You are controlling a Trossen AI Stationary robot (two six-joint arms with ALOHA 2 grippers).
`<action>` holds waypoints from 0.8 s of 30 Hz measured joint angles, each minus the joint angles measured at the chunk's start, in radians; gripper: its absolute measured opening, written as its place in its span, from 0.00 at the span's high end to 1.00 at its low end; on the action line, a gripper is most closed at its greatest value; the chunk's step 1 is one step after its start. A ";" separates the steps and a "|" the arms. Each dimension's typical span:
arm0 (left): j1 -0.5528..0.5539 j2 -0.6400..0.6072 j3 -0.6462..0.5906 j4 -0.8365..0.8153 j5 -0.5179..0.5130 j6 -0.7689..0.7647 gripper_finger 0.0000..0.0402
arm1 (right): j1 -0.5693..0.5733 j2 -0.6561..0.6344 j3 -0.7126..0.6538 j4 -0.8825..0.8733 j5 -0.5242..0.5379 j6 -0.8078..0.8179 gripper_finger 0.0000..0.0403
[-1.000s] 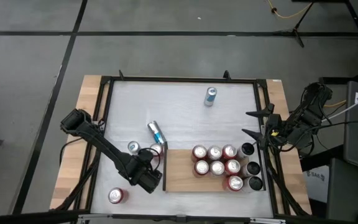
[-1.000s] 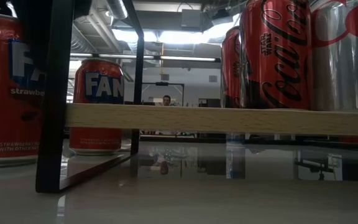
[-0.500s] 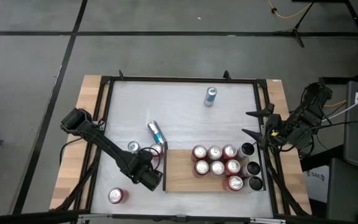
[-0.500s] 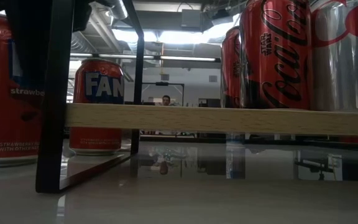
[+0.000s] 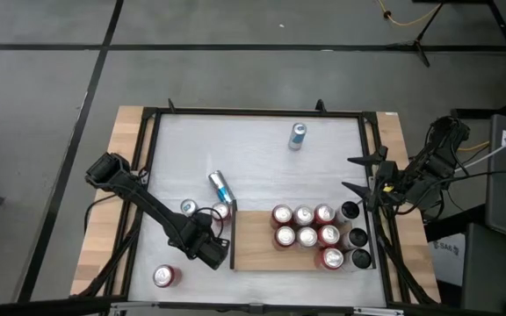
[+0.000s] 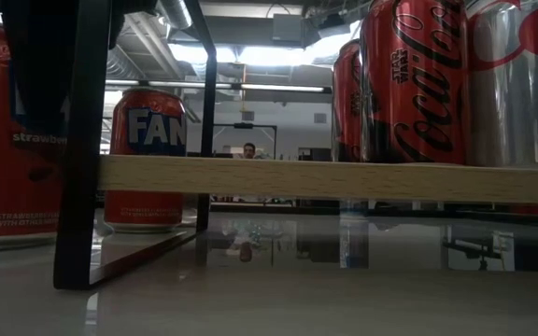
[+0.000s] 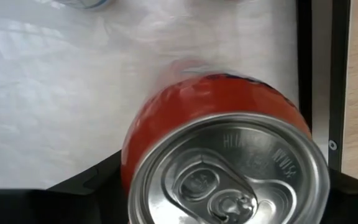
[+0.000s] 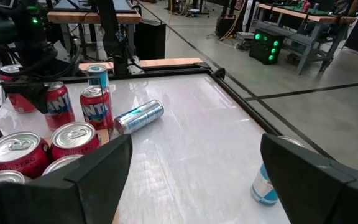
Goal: Place canned beverage on shelf
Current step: Put the left center orange soda can on the shelf
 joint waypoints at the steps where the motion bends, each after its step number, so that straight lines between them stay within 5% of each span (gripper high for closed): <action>1: 0.000 0.000 0.000 0.000 0.001 0.000 0.27 | 0.000 0.000 0.000 -0.004 0.000 0.000 0.14; 13: 0.000 0.000 0.000 -0.005 -0.004 0.001 0.21 | 0.000 0.000 0.000 -0.011 0.000 0.000 0.14; 24: -0.002 0.000 0.000 -0.017 -0.028 0.016 0.32 | 0.000 0.000 0.000 -0.011 0.000 0.000 0.14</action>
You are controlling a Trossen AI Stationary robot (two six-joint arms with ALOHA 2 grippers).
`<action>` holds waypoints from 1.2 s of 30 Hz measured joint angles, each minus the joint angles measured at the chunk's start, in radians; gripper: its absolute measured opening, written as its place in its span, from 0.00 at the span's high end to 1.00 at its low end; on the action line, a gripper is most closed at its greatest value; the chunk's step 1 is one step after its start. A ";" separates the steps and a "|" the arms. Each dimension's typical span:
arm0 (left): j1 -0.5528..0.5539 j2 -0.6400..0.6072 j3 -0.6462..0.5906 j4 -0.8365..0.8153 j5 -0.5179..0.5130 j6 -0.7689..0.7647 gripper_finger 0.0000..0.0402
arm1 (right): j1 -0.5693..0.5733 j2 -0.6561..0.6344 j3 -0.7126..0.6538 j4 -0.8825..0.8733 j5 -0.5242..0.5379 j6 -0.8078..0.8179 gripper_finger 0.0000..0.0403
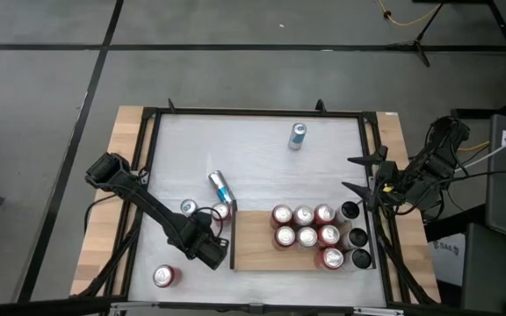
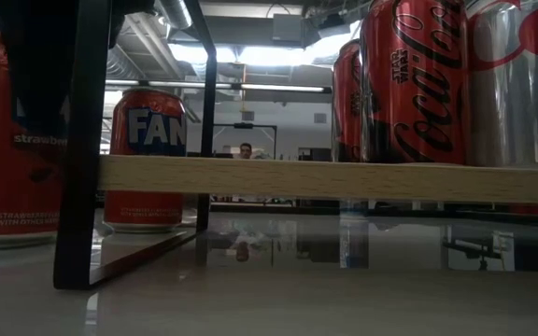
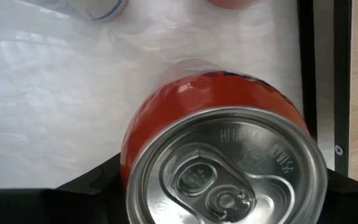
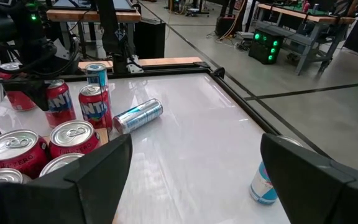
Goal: Place canned beverage on shelf
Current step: Put the left center orange soda can on the shelf
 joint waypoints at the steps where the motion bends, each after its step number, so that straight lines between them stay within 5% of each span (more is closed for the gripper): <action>1: 0.000 0.000 0.000 -0.001 0.000 0.013 0.32 | 0.000 0.000 0.000 0.000 0.000 0.000 0.14; 11: -0.002 -0.064 -0.001 -0.067 -0.011 0.053 0.32 | 0.000 0.000 0.000 0.000 0.000 0.000 0.14; 24: -0.002 -0.293 0.016 -0.079 0.053 0.306 0.32 | 0.000 0.000 0.000 0.000 0.000 0.000 0.14; 36: 0.019 -0.388 0.161 -0.078 -0.044 0.419 0.32 | 0.000 0.000 0.000 0.000 0.000 0.000 0.14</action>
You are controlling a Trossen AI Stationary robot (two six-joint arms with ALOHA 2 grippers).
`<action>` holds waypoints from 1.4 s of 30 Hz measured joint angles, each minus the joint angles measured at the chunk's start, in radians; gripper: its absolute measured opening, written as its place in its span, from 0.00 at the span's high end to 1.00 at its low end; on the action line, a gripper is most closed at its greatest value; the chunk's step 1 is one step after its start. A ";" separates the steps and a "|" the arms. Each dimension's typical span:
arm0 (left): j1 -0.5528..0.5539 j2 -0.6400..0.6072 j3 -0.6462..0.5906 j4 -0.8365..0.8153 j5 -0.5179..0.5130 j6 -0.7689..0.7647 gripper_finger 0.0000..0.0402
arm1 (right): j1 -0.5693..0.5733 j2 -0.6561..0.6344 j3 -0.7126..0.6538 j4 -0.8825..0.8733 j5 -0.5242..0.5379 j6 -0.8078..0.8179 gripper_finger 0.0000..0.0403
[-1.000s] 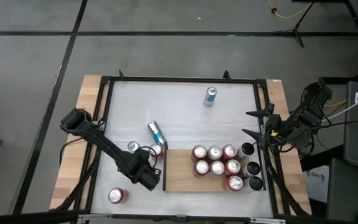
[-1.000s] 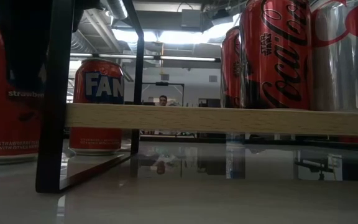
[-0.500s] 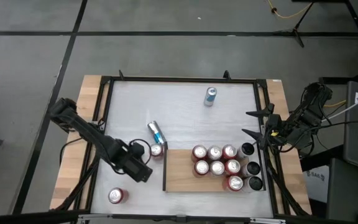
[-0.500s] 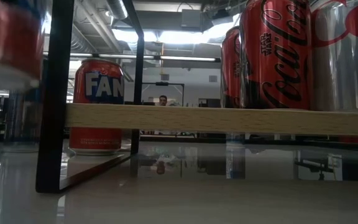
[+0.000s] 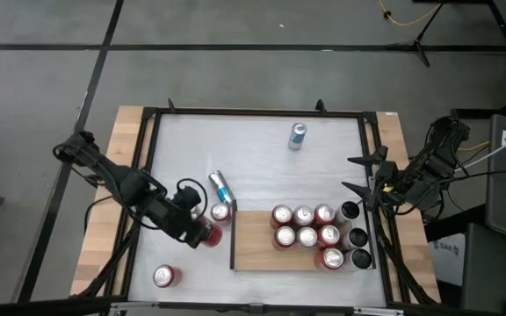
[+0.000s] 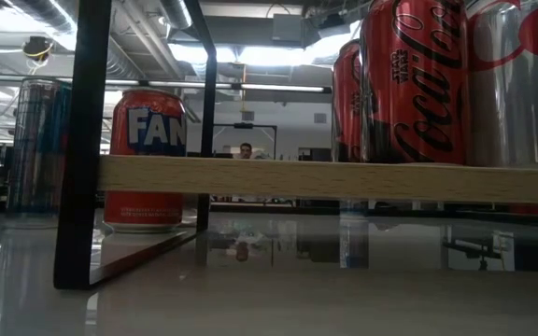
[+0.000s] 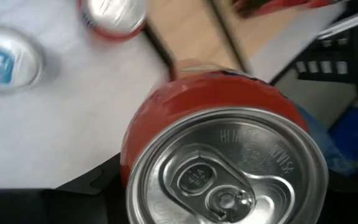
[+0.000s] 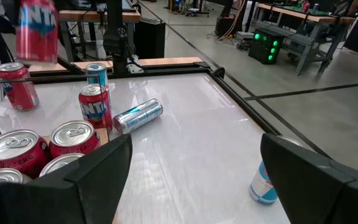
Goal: Place canned beverage on shelf
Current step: Put the left center orange soda can on the shelf
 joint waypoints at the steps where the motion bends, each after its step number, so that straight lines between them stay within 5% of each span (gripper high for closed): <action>1: 0.006 0.000 0.016 0.001 -0.013 0.020 0.32 | 0.000 0.000 0.000 0.000 0.000 0.000 0.14; 15: 0.170 0.025 0.183 0.080 -0.129 0.432 0.32 | 0.000 0.000 0.000 0.000 0.000 0.000 0.14; 30: 0.325 0.284 0.292 0.138 0.191 0.924 0.32 | 0.000 0.000 0.000 0.000 0.000 0.002 0.14; 42: 0.308 0.464 0.438 -0.029 0.221 1.122 0.32 | 0.000 0.000 0.000 0.000 0.000 0.003 0.14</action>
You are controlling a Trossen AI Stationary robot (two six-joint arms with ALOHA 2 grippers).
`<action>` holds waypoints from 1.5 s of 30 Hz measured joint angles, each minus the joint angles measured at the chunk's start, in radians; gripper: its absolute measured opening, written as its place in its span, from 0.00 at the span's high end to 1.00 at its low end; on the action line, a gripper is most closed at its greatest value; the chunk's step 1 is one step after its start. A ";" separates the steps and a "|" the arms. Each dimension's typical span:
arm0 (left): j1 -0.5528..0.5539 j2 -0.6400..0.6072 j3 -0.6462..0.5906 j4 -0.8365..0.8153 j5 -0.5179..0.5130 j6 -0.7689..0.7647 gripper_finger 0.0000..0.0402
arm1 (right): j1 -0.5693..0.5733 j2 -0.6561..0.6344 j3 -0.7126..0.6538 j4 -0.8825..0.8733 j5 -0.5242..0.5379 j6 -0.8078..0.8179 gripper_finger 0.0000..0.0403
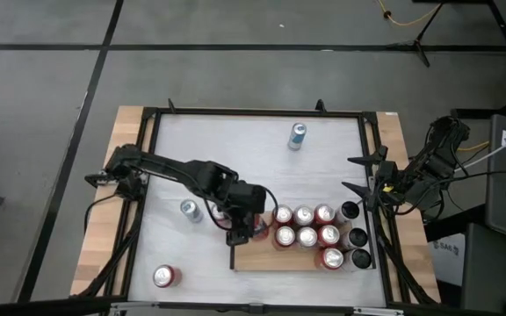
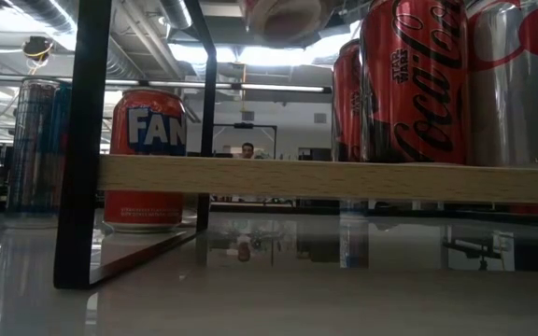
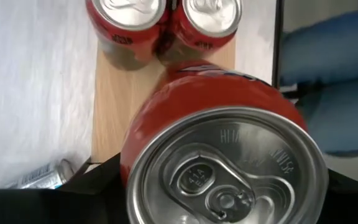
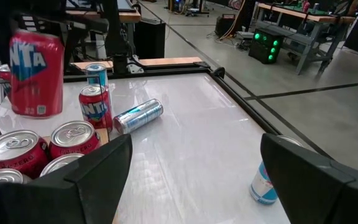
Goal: Place canned beverage on shelf
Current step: Put the left center orange soda can on the shelf
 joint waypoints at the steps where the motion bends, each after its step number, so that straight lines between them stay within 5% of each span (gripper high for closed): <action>1: -0.001 0.005 0.003 -0.003 0.000 0.013 0.32 | 0.000 0.000 0.000 0.000 0.000 0.000 0.14; 10: 0.000 0.038 0.003 -0.023 -0.078 0.136 0.32 | 0.000 0.000 0.000 0.000 0.000 0.000 0.14; 45: 0.004 0.198 0.004 -0.075 -0.110 0.471 0.27 | 0.000 0.000 0.000 0.000 0.000 0.000 0.14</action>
